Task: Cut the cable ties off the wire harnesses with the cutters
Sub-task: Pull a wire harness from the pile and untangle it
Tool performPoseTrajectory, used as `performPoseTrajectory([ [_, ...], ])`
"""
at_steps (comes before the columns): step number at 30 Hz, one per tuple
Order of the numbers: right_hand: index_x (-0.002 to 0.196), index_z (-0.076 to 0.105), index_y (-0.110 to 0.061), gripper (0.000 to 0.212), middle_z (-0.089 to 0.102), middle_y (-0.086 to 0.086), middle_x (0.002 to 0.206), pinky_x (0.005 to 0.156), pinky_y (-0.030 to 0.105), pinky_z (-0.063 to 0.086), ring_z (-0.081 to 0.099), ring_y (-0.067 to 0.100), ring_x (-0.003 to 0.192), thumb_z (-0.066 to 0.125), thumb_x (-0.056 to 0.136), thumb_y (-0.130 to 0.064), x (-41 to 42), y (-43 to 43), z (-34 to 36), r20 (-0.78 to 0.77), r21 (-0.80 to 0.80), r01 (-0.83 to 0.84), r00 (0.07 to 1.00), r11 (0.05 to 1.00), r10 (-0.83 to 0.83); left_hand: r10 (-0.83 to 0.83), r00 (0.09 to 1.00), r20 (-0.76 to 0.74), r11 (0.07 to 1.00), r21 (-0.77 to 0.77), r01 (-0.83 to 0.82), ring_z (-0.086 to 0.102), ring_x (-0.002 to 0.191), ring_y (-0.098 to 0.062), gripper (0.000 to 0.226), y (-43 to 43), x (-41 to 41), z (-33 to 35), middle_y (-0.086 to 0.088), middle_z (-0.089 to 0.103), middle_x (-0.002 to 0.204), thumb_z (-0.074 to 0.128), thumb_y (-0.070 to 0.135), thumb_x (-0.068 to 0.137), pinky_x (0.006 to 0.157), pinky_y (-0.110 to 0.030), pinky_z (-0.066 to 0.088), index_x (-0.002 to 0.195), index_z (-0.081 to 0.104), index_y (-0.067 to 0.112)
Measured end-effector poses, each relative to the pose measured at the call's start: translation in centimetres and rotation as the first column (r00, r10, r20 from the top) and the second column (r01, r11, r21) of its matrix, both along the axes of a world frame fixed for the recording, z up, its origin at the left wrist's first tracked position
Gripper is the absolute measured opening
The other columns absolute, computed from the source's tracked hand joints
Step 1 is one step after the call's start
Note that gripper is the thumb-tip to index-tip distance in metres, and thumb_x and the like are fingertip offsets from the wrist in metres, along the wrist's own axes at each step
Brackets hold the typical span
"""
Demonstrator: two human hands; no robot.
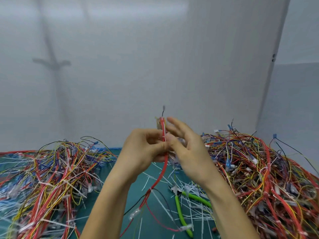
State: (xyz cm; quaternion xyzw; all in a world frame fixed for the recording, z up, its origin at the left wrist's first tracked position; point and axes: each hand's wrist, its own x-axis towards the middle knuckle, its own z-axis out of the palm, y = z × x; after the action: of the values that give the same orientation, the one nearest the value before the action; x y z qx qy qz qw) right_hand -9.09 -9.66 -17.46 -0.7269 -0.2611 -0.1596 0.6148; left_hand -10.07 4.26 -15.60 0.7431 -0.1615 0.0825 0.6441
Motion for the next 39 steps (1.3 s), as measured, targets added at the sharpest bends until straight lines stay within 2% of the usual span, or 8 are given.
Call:
performPoseTrajectory([
  [5, 0.149, 0.036, -0.027, 0.061, 0.057, -0.018, 0.131, 0.097, 0.023, 0.049, 0.059, -0.005, 0.112, 0.063, 0.094, -0.034, -0.6, 0.6, 0.1, -0.086, -0.14, 0.066, 0.993, 0.988, -0.078, 0.06, 0.998, 0.013, 0.958, -0.28, -0.054, 0.074, 0.072, -0.017, 0.009, 0.8, 0.3, 0.1, -0.009, 0.077, 0.081, 0.069, 0.004, 0.083, 0.059, -0.017, 0.056, 0.089, 0.073, 0.01],
  [7, 0.152, 0.024, -0.025, 0.08, 0.057, -0.009, 0.134, 0.1, 0.034, 0.05, 0.064, 0.008, 0.111, 0.067, 0.088, -0.046, -0.8, 0.6, 0.2, -0.261, -0.228, 0.036, 0.961, 0.973, -0.096, 0.077, 0.997, 0.015, 0.923, -0.379, -0.066, 0.075, 0.072, -0.018, 0.011, 1.1, 0.6, 0.1, -0.009, 0.077, 0.083, 0.066, 0.003, 0.086, 0.059, -0.017, 0.055, 0.096, 0.07, 0.006],
  [10, 0.127, 0.051, -0.008, 0.041, 0.075, 0.012, 0.102, 0.076, 0.03, 0.06, 0.071, 0.016, 0.075, 0.066, 0.094, -0.026, -1.3, 0.7, 0.3, -0.481, -0.108, -0.175, 0.871, 0.979, 0.103, 0.104, 0.994, 0.018, 0.907, -0.411, -0.088, 0.075, 0.079, -0.019, 0.013, 0.8, 0.9, 0.0, -0.009, 0.077, 0.091, 0.064, 0.0, 0.088, 0.062, -0.017, 0.055, 0.101, 0.066, -0.001],
  [13, 0.1, 0.066, -0.004, 0.011, 0.076, 0.009, 0.08, 0.061, 0.022, 0.058, 0.072, 0.017, 0.065, 0.058, 0.098, -0.01, -1.6, 1.1, 0.4, -0.427, 0.018, -0.195, 0.885, 0.981, 0.184, 0.102, 0.994, 0.045, 0.91, -0.407, -0.075, 0.075, 0.087, -0.021, 0.007, 0.5, 0.9, -0.2, -0.011, 0.076, 0.096, 0.064, 0.001, 0.089, 0.07, -0.02, 0.057, 0.096, 0.068, 0.001],
  [22, 0.096, 0.074, -0.016, 0.014, 0.076, 0.006, 0.077, 0.061, 0.025, 0.061, 0.074, 0.018, 0.066, 0.06, 0.095, -0.012, -1.3, 0.9, 0.7, -0.272, 0.304, -0.116, 0.941, 0.946, 0.203, 0.02, 0.999, -0.042, 0.95, -0.311, -0.032, 0.064, 0.06, -0.011, 0.016, 0.6, 0.7, -0.1, -0.002, 0.075, 0.081, 0.066, 0.023, 0.089, 0.054, -0.018, 0.052, 0.1, 0.074, 0.016],
  [29, 0.1, 0.074, -0.011, 0.018, 0.07, 0.005, 0.071, 0.053, 0.022, 0.055, 0.071, 0.02, 0.061, 0.058, 0.096, -0.018, -1.1, -0.1, 0.8, -0.266, 0.334, -0.118, 0.94, 0.935, 0.214, -0.148, 0.97, -0.192, 0.966, -0.239, 0.1, 0.07, 0.068, -0.015, 0.039, 1.2, 1.1, -0.5, -0.006, 0.076, 0.092, 0.049, 0.046, 0.097, 0.068, -0.03, 0.061, 0.1, 0.078, 0.021],
  [35, 0.097, 0.075, -0.013, 0.019, 0.071, 0.006, 0.071, 0.054, 0.022, 0.055, 0.07, 0.019, 0.065, 0.059, 0.094, -0.022, -1.2, -0.5, 0.9, -0.234, 0.23, -0.202, 0.938, 0.952, 0.255, -0.453, 0.837, -0.306, 0.731, -0.665, 0.153, 0.054, 0.042, -0.012, 0.058, 0.2, 2.0, -1.0, -0.003, 0.059, 0.054, 0.043, 0.046, 0.095, 0.046, -0.021, 0.044, 0.069, 0.078, 0.007],
  [39, 0.097, 0.076, -0.012, 0.022, 0.072, 0.012, 0.075, 0.057, 0.025, 0.058, 0.071, 0.021, 0.065, 0.062, 0.088, -0.026, -1.4, -0.4, 1.0, -0.236, 0.197, -0.233, 0.932, 0.952, 0.277, -0.586, 0.758, -0.287, 0.579, -0.802, 0.144, 0.058, 0.039, -0.02, 0.051, 0.6, 2.3, -0.8, -0.013, 0.063, 0.06, 0.051, 0.04, 0.085, 0.039, -0.026, 0.049, 0.092, 0.066, -0.008],
])
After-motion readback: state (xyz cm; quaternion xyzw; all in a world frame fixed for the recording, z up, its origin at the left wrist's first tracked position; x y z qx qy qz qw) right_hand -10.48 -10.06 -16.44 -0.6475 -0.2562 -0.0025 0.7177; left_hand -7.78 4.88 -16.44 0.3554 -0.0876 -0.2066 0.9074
